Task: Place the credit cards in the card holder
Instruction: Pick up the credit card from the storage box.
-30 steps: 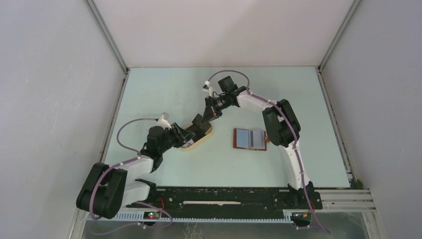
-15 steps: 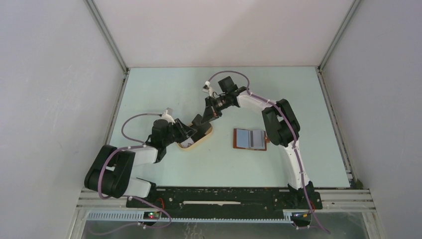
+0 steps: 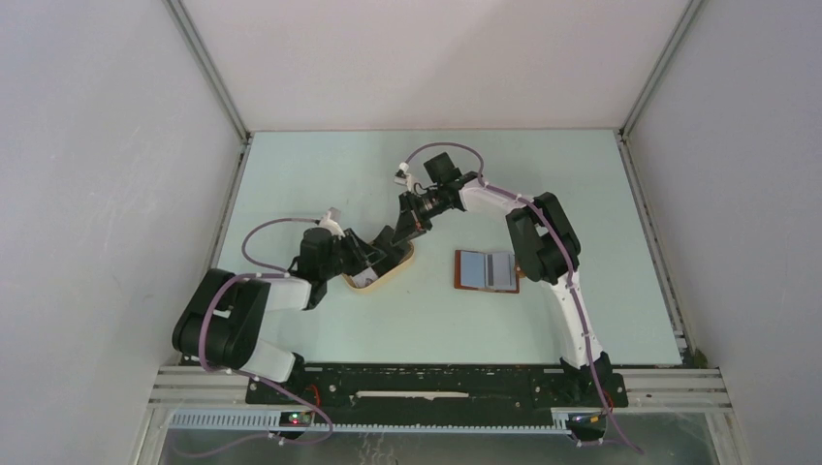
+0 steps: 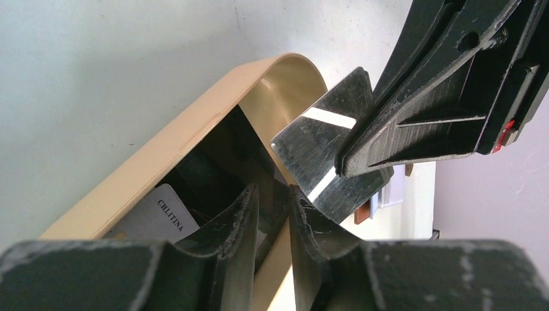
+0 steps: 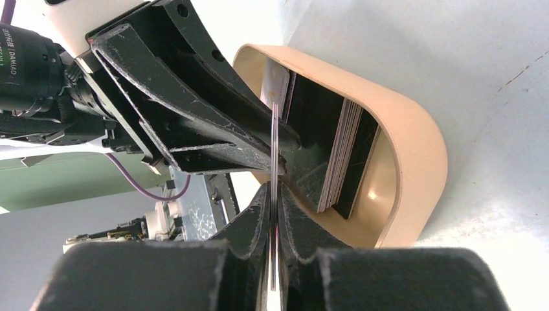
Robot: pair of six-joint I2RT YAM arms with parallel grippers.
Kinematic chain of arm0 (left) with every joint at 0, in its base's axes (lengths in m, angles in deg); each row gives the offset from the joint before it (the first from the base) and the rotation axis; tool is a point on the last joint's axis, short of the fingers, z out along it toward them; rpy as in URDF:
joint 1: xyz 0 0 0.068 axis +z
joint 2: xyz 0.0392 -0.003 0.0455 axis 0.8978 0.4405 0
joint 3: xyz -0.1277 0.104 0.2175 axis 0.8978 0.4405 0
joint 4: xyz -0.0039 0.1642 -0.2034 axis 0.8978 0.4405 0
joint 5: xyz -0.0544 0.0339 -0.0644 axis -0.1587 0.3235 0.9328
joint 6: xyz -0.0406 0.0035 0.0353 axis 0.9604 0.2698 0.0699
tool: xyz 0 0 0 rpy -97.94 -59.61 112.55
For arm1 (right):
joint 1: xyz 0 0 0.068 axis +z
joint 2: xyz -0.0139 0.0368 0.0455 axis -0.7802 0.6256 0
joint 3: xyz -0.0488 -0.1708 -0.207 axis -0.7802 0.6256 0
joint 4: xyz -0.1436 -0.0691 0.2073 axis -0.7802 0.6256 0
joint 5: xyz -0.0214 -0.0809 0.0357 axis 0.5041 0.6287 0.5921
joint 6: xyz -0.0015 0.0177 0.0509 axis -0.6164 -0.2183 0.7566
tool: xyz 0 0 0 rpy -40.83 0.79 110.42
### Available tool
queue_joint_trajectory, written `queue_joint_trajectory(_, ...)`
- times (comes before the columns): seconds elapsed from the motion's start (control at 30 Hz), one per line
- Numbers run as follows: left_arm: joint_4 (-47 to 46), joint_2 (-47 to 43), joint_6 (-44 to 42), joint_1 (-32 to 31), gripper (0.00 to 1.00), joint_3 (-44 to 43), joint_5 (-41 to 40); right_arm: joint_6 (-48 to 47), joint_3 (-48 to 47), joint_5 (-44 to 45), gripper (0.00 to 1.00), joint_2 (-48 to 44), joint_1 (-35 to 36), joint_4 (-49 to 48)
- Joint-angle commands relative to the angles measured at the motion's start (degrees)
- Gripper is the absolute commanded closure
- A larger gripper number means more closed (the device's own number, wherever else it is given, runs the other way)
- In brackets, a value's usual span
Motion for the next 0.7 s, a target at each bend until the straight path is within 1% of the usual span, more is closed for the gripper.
queue_joint_trajectory(0.0, -2.41, 1.31, 0.71, -0.03, 0.72, -3.93, 1.96, 0.18, -2.66, -1.22, 0.87, 0.99, 0.81, 0.33)
queue_joint_trajectory(0.13, -3.2, 2.55, 0.96, -0.16, 0.72, -4.51, 2.4, 0.26, -2.99, -1.47, 0.82, 1.56, 0.89, 0.51)
queue_joint_trajectory(0.37, -3.6, 3.52, 1.08, -0.25, 0.72, -4.76, 2.45, 0.47, -3.25, -0.77, 0.82, 2.16, 0.83, 0.91)
queue_joint_trajectory(0.53, -3.6, 3.46, 1.12, -0.25, 0.72, -4.57, 1.92, 1.5, -3.59, 0.96, 0.9, 2.27, 0.39, 0.71)
queue_joint_trajectory(0.67, -2.27, -0.14, 0.09, -0.16, 0.72, -3.18, 0.89, 1.31, -5.49, 1.57, 0.92, 2.66, -0.5, 1.62)
